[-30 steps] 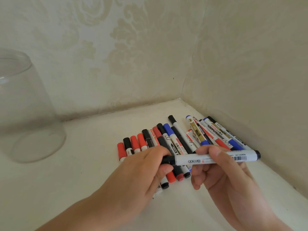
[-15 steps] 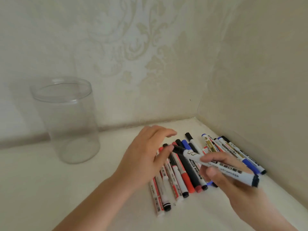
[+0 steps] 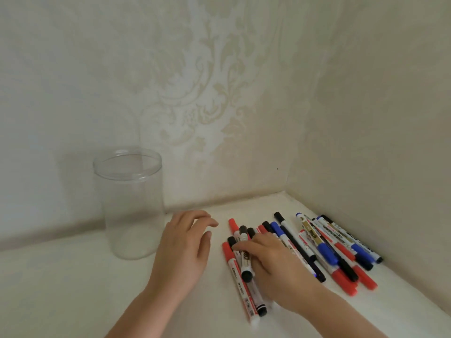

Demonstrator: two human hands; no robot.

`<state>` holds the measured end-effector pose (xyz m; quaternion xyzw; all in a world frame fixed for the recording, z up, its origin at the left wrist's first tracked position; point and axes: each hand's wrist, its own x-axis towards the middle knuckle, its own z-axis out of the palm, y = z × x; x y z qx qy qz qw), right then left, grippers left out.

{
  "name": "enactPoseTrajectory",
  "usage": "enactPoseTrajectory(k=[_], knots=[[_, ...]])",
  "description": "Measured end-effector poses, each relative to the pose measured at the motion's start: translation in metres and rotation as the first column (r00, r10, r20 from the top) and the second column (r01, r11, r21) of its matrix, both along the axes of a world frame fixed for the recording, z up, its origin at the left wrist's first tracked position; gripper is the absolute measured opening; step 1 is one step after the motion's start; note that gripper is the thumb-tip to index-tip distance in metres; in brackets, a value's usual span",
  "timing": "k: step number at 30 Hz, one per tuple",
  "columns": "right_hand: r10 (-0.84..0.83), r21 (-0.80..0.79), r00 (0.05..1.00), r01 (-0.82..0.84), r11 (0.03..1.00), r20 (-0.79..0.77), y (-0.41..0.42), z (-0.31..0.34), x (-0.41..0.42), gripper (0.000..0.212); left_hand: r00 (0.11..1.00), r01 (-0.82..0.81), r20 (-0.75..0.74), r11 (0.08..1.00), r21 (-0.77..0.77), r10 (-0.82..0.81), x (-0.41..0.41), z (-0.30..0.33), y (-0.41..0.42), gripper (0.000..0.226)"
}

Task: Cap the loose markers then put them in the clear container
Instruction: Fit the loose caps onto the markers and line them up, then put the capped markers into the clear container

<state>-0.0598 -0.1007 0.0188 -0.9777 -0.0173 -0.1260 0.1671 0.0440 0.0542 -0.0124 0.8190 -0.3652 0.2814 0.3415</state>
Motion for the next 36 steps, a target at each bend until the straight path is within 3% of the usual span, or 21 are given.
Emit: enactPoseTrajectory(k=[3, 6, 11, 13, 16, 19, 22, 25, 29, 32, 34, 36], knots=[[0.042, -0.159, 0.997, -0.053, 0.986, -0.069, 0.018, -0.007, 0.007, 0.039, 0.972, -0.164, 0.134, 0.964, -0.211, 0.195, -0.001, 0.009, 0.015, 0.02], [0.04, -0.264, 0.989, -0.077, 0.961, -0.144, 0.024, -0.013, 0.011, 0.039, 0.933, -0.306, 0.059, 0.866, -0.396, 0.356, 0.006, 0.008, 0.026, 0.041], [-0.017, -0.256, 0.992, -0.016, 0.967, -0.126, 0.029, -0.012, 0.014, 0.031, 0.923, -0.384, -0.22, 0.773, -0.505, 0.315, 0.026, 0.0, 0.04, 0.109], [-0.082, -0.258, 0.984, 0.038, 0.965, -0.161, 0.031, -0.011, 0.017, 0.035, 0.893, -0.43, -0.379, 0.715, -0.552, 0.244, 0.037, -0.003, 0.049, 0.121], [-0.196, -0.239, 0.948, 0.135, 0.962, -0.253, 0.034, -0.012, 0.024, 0.064, 0.827, -0.455, -0.554, 0.691, -0.562, 0.094, 0.047, -0.011, 0.057, 0.122], [-0.306, -0.249, 0.904, 0.235, 0.939, -0.299, 0.037, -0.009, 0.029, 0.079, 0.856, -0.339, -0.517, 0.776, -0.532, 0.019, 0.041, -0.015, 0.048, 0.112], [-0.378, -0.355, 0.874, 0.263, 0.897, -0.306, 0.042, -0.002, 0.031, 0.07, 0.865, -0.128, -0.477, 0.851, -0.509, -0.155, 0.028, -0.014, 0.038, 0.117], [-0.448, -0.363, 0.819, 0.319, 0.875, -0.36, 0.044, 0.0, 0.039, 0.061, 0.861, -0.027, -0.447, 0.856, -0.516, -0.242, 0.021, -0.011, 0.031, 0.111], [-0.465, -0.36, 0.786, 0.33, 0.873, -0.408, 0.049, -0.002, 0.052, 0.043, 0.876, 0.011, -0.407, 0.855, -0.519, -0.258, 0.019, -0.012, 0.028, 0.109], [-0.432, -0.346, 0.828, 0.313, 0.885, -0.357, 0.052, -0.008, 0.056, 0.034, 0.947, 0.014, -0.287, 0.912, -0.409, -0.144, 0.019, -0.015, 0.029, 0.112], [-0.413, -0.183, 0.846, 0.372, 0.91, -0.337, 0.046, -0.011, 0.053, 0.034, 0.98, -0.024, -0.194, 0.943, -0.332, -0.043, 0.019, -0.017, 0.028, 0.115], [-0.407, 0.168, 0.852, 0.477, 0.862, -0.329, 0.031, -0.001, 0.041, 0.023, 0.988, -0.031, -0.152, 0.955, -0.296, -0.015, 0.02, -0.017, 0.026, 0.114]])
